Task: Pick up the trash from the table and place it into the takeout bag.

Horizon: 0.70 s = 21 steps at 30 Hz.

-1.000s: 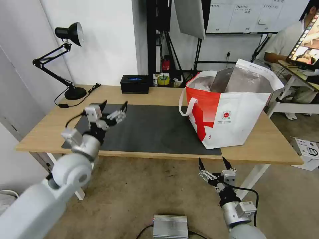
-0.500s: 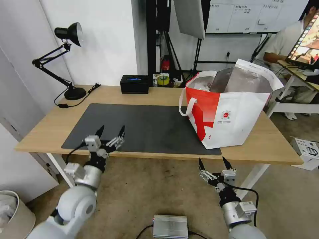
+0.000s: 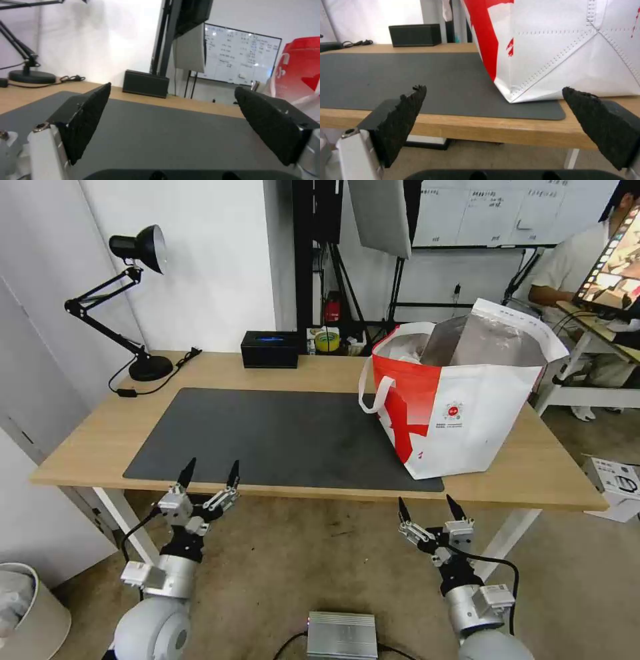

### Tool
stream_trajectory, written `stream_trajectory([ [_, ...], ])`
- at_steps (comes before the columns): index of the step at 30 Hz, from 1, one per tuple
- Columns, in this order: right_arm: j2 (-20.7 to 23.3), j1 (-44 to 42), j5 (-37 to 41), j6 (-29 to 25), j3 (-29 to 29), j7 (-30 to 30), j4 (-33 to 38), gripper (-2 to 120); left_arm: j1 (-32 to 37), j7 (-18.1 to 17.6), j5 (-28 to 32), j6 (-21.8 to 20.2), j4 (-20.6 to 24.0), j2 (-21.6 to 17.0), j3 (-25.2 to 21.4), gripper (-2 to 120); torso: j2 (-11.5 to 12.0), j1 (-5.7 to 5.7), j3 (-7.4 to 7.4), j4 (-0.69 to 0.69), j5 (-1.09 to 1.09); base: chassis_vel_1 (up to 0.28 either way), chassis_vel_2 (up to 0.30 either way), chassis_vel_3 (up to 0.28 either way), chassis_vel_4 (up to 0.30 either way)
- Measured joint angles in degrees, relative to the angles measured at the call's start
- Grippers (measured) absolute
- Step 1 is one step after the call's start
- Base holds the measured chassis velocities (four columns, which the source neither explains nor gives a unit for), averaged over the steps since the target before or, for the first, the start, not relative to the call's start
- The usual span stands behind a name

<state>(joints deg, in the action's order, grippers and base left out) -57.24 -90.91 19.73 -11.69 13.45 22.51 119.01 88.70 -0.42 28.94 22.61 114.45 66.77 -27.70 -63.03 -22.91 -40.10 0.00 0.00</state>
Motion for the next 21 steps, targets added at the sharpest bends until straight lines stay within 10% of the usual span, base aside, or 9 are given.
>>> stream_trajectory([
  [21, 0.00, 0.00, 0.00, 0.00, 0.00, 0.00, 0.00, 100, 4.97, 2.00, -0.18, 3.62, -0.61, 2.78, -3.96, 100, 0.00, -0.01, 0.00, 0.00, 0.00, 0.000, 0.000, 0.000, 0.000],
])
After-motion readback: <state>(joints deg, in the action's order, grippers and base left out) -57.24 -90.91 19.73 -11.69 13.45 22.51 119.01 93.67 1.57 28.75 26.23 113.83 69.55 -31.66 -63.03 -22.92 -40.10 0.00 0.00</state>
